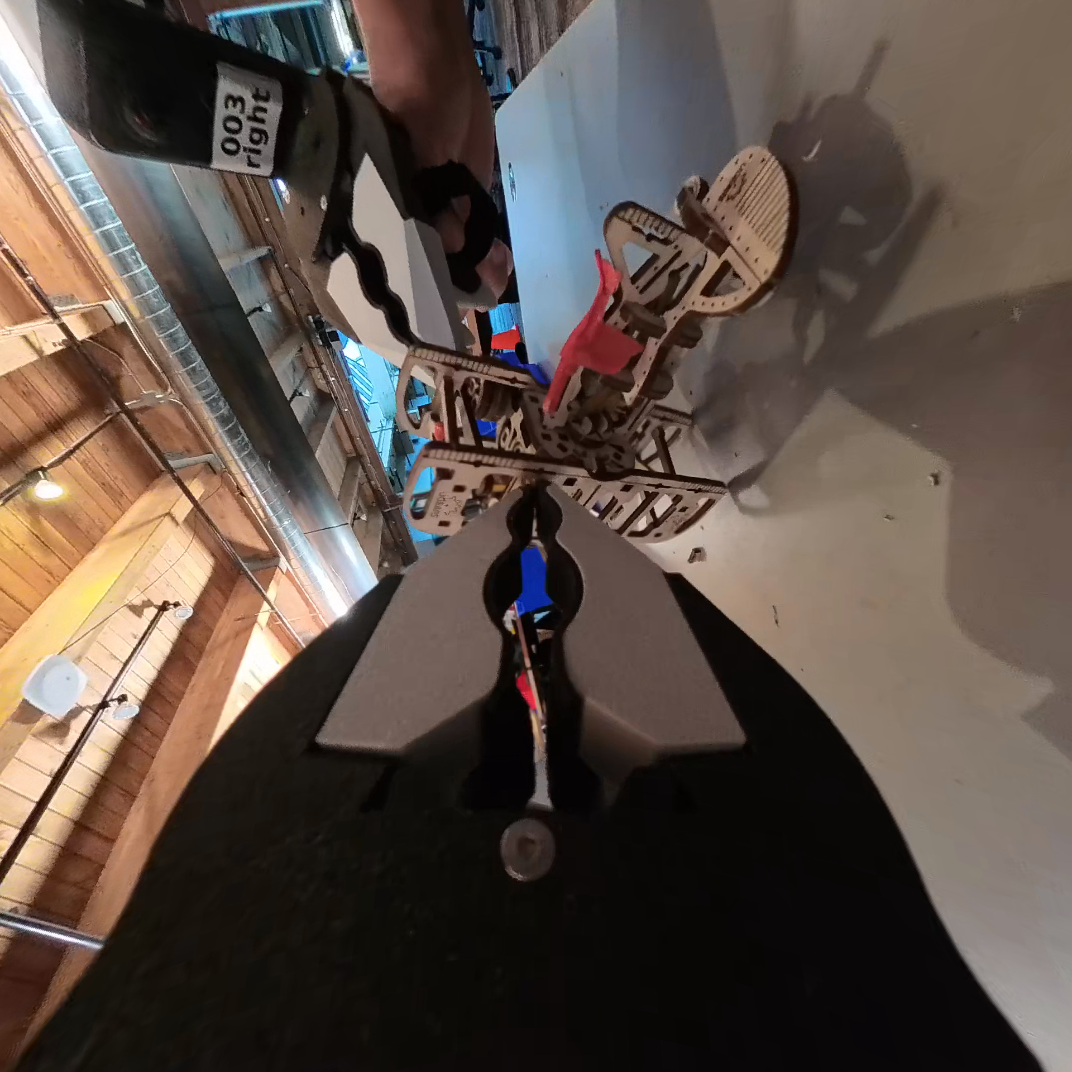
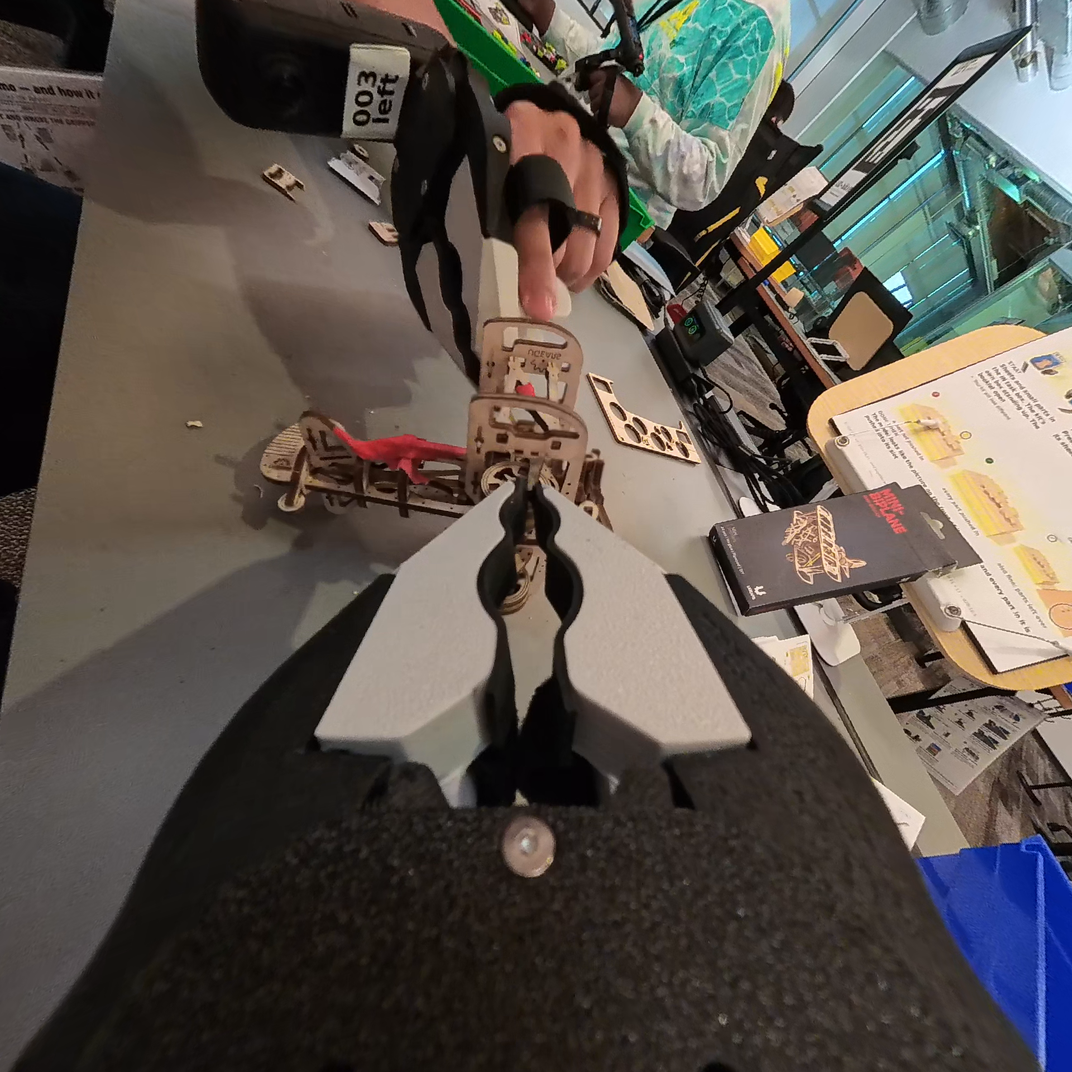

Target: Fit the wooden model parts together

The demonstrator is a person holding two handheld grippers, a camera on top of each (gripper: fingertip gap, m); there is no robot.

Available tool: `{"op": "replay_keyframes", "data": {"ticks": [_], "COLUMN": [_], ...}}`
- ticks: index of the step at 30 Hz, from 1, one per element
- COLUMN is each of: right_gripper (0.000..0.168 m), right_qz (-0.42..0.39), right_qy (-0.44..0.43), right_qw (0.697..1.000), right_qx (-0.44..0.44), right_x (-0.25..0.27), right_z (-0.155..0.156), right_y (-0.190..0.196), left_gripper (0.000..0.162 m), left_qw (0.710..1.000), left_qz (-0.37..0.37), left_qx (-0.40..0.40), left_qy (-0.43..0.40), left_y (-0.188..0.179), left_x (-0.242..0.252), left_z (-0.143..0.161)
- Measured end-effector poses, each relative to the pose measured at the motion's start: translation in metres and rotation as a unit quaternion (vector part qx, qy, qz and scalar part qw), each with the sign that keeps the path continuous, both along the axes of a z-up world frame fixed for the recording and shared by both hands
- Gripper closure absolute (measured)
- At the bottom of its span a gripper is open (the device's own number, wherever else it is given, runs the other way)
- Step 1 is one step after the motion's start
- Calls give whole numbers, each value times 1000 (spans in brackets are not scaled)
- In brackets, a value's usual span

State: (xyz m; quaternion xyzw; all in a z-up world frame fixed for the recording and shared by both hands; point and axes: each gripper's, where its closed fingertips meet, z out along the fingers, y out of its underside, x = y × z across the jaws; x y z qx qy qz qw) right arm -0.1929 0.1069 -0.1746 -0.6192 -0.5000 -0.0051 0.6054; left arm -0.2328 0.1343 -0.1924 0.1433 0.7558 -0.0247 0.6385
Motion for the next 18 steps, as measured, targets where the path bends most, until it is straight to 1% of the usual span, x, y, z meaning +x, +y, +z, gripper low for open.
{"op": "replay_keyframes", "data": {"ticks": [4,11,18], "right_gripper": [168,168,168], "right_qz": [0,2,0], "right_qy": [0,-8,1], "right_qw": [1000,1000,1000], "right_qx": [0,0,-3], "right_x": [0,-1,4], "right_z": [0,-1,0], "right_y": [0,0,-6], "left_gripper": [162,162,162], "left_qw": [1000,995,997], "left_qz": [-13,-22,-13], "left_qx": [9,64,47], "left_qy": [-4,-69,-55], "left_y": [-5,-5,-1], "left_x": [-2,2,1], "left_z": [0,10,5]}}
